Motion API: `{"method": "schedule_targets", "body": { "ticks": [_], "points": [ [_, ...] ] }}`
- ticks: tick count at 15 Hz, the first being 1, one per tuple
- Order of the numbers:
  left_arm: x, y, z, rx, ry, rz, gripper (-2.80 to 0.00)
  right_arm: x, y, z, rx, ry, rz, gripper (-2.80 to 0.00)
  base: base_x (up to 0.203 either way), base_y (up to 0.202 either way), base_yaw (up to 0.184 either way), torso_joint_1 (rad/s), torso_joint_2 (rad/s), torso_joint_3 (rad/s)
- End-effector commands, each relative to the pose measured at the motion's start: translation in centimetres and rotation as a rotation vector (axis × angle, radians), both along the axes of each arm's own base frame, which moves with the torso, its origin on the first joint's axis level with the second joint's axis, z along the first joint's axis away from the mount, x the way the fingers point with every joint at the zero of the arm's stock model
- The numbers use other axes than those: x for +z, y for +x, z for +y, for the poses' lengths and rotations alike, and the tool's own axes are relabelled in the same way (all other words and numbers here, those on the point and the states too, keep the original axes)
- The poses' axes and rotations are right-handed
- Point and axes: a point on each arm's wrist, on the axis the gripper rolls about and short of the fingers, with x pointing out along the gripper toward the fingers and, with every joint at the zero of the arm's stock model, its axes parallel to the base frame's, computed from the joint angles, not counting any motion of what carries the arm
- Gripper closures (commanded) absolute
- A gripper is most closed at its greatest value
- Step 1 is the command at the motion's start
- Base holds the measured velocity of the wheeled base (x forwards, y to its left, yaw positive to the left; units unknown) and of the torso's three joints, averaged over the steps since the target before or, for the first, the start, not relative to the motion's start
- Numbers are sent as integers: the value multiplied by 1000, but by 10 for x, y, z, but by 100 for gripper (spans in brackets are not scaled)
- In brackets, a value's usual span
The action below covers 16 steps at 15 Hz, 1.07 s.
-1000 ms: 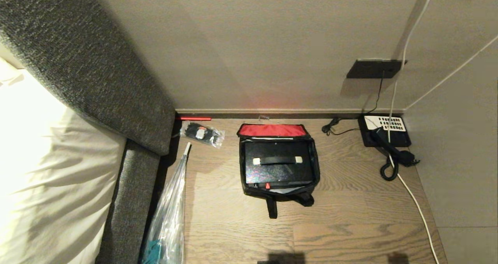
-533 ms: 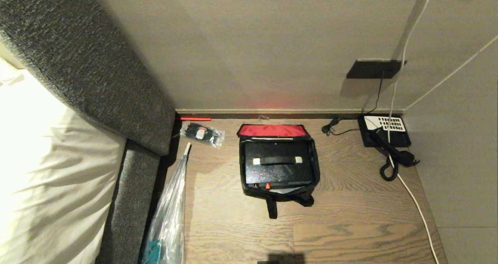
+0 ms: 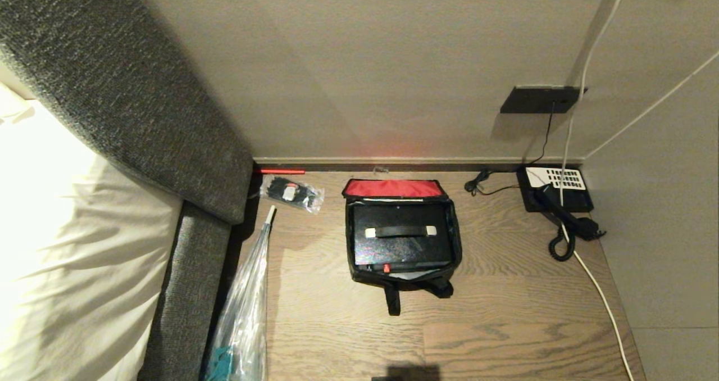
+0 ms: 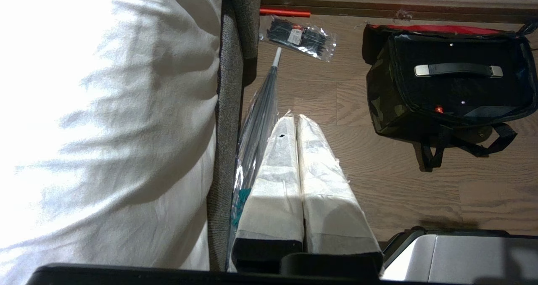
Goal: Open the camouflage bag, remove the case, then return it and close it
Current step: Close the top of the storage box
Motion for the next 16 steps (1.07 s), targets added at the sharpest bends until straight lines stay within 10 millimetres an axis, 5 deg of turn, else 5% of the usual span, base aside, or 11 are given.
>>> {"method": "schedule_targets", "body": {
  "ticks": [1, 16],
  "points": [
    [0, 0, 0, -3, 5, 2, 0, 0, 0, 0, 0, 0, 5, 0, 0, 0, 0, 0, 0, 0],
    [0, 0, 0, 0, -6, 0, 0, 0, 0, 0, 0, 0, 5, 0, 24, 0, 0, 0, 0, 0]
  ]
}}
